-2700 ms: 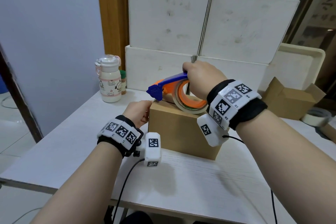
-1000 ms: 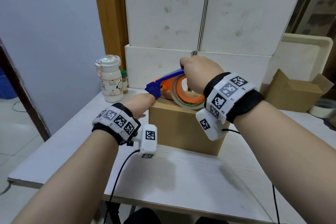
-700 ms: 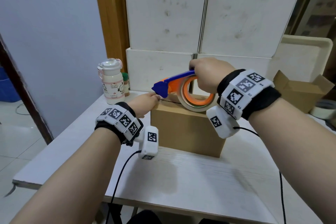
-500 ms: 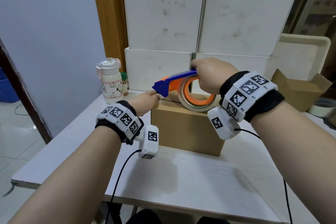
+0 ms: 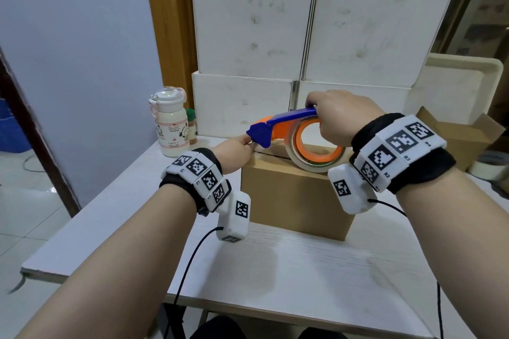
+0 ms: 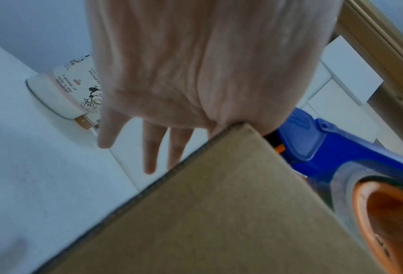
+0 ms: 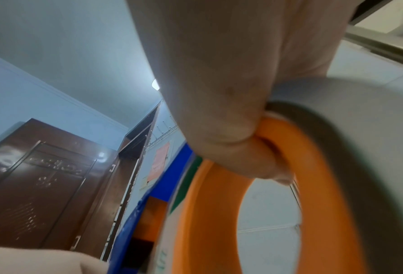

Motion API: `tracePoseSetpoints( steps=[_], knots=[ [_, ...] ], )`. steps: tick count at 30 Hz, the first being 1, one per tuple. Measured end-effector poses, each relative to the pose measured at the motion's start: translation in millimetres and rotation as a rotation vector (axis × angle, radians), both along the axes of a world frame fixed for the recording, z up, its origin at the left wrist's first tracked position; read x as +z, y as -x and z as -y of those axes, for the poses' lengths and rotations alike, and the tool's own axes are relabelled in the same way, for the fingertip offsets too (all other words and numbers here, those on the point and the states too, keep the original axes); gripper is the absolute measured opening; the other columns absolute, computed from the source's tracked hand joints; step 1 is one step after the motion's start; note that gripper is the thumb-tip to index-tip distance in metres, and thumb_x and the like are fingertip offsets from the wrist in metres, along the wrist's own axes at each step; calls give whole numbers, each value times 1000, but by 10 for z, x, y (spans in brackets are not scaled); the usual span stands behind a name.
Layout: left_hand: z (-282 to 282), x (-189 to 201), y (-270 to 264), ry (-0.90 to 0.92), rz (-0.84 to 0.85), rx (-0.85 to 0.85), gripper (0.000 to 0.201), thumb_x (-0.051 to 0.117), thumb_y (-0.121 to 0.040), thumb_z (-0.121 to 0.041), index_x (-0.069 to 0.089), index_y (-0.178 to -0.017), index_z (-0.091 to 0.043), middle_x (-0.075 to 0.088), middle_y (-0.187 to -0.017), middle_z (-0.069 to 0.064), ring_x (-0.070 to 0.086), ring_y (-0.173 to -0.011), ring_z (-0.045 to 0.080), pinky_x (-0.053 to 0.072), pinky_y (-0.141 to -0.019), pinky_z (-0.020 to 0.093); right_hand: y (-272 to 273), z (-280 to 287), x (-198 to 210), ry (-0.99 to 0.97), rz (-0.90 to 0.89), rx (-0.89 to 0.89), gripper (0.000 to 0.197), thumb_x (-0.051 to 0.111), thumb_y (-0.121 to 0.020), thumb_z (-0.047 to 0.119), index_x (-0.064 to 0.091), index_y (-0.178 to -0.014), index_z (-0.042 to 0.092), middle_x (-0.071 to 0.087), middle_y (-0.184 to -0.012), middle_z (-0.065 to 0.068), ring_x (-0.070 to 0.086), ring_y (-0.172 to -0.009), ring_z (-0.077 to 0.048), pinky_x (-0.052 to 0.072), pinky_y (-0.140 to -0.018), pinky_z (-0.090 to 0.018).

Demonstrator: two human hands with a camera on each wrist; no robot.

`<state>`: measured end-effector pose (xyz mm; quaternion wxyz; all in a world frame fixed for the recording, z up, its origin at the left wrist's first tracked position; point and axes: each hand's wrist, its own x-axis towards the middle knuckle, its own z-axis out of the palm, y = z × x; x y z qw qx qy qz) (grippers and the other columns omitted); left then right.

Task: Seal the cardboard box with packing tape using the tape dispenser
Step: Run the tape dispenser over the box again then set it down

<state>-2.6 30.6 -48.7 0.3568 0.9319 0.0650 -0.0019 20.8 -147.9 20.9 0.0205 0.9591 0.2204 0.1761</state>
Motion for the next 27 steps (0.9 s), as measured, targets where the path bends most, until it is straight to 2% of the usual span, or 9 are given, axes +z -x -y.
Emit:
tracePoseSetpoints(
  steps=[4, 7, 11, 14, 16, 19, 22, 23, 27],
  knots=[
    [-4, -114, -20, 266, 50, 5, 37, 30, -101, -14, 48, -133, -21, 52, -102, 3, 47, -83, 13, 34, -66, 14, 6, 1, -66, -130, -24, -18, 32, 47, -85, 4, 54, -112, 21, 57, -95, -3, 53, -84, -22, 47, -71, -33],
    [-15, -209, -12, 464, 60, 23, 41, 30, -100, -14, 46, -137, -22, 57, -111, 4, 50, -95, 15, 40, -88, 26, -7, -31, -121, -269, -28, -23, 33, 48, -83, 4, 58, -110, 20, 61, -99, -4, 56, -87, -23, 51, -77, -36],
    [-26, -216, -6, 542, 76, 37, 35, 32, -100, -21, 53, -127, -26, 58, -117, 2, 50, -101, 16, 37, -93, 28, -22, -73, -131, -341, -45, -31, 35, 50, -81, 4, 60, -110, 20, 64, -103, -5, 58, -94, -25, 52, -84, -40],
    [-79, -194, 2, 553, 69, 54, 25, 33, -100, -35, 57, -98, -29, 57, -117, -1, 53, -107, 18, 37, -105, 34, -30, -126, -124, -357, -50, -24, 37, 50, -81, 4, 60, -112, 20, 64, -104, -4, 59, -94, -24, 52, -84, -39],
    [-128, -180, 34, 465, 75, 55, 25, 30, -101, -34, 54, -103, -27, 56, -120, 2, 53, -111, 21, 37, -109, 38, -32, -188, -129, -359, -42, -2, 36, 49, -80, 4, 61, -110, 20, 64, -103, -4, 58, -93, -24, 52, -85, -39],
    [-192, -177, 51, 392, 118, 96, 27, 28, -103, -24, 52, -114, -20, 56, -114, 5, 53, -102, 19, 42, -100, 36, -35, -299, -137, -362, -36, 31, 34, 52, -80, 6, 60, -110, 20, 64, -103, -3, 58, -93, -24, 51, -85, -39],
    [-218, -171, 45, 446, 148, 185, 26, 31, -100, -15, 53, -87, -21, 53, -85, 2, 47, -71, 12, 39, -65, 22, -46, -406, -140, -389, -69, 53, 37, 52, -79, 5, 59, -111, 20, 65, -100, -3, 60, -93, -24, 51, -86, -40],
    [-220, -158, 37, 514, 138, 222, 28, 33, -99, -14, 51, -81, -23, 51, -78, 2, 45, -66, 13, 35, -61, 23, -56, -430, -142, -402, -81, 62, 37, 51, -79, 4, 59, -111, 20, 65, -98, -3, 62, -90, -24, 52, -86, -41],
    [-209, -122, -29, 652, 75, 281, 27, 37, -95, -7, 48, -75, -21, 48, -70, 4, 43, -61, 17, 33, -58, 26, -102, -437, -153, -414, -115, 79, 37, 49, -79, 3, 58, -110, 22, 66, -95, -2, 64, -87, -24, 52, -86, -42]
  ],
)
